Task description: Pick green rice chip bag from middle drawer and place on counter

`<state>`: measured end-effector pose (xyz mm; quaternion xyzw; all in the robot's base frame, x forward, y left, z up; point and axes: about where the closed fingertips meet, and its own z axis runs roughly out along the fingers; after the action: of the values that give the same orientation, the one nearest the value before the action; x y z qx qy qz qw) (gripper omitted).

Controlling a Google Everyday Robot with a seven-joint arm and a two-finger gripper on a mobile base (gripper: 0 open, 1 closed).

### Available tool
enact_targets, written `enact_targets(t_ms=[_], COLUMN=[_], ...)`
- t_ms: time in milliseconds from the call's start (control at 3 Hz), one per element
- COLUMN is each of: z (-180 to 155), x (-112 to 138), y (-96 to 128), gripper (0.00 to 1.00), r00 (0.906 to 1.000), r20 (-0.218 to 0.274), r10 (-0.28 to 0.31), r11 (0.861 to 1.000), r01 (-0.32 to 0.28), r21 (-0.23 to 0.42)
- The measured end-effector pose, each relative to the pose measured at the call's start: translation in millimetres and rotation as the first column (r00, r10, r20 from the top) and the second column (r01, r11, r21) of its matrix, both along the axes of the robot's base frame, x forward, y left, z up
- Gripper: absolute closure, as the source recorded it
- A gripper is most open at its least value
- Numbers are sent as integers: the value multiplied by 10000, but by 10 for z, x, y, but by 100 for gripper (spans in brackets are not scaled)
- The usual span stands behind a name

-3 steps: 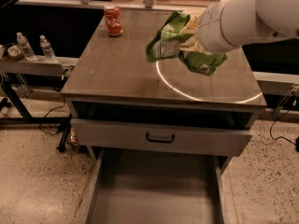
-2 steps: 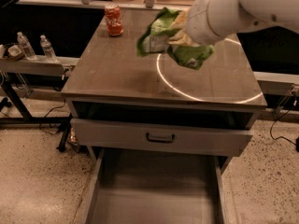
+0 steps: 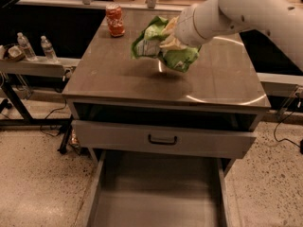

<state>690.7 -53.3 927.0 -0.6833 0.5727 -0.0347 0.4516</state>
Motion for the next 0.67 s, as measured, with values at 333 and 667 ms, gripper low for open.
enact_targets(t_ms=[333, 667], z=[-186, -288], x=[147, 179], y=[99, 192], gripper=[47, 15], r00=[9981, 9924], r20=[-89, -140], r10=[616, 1222], r11=[9980, 9925], r01=[-615, -1221], r21=[131, 79])
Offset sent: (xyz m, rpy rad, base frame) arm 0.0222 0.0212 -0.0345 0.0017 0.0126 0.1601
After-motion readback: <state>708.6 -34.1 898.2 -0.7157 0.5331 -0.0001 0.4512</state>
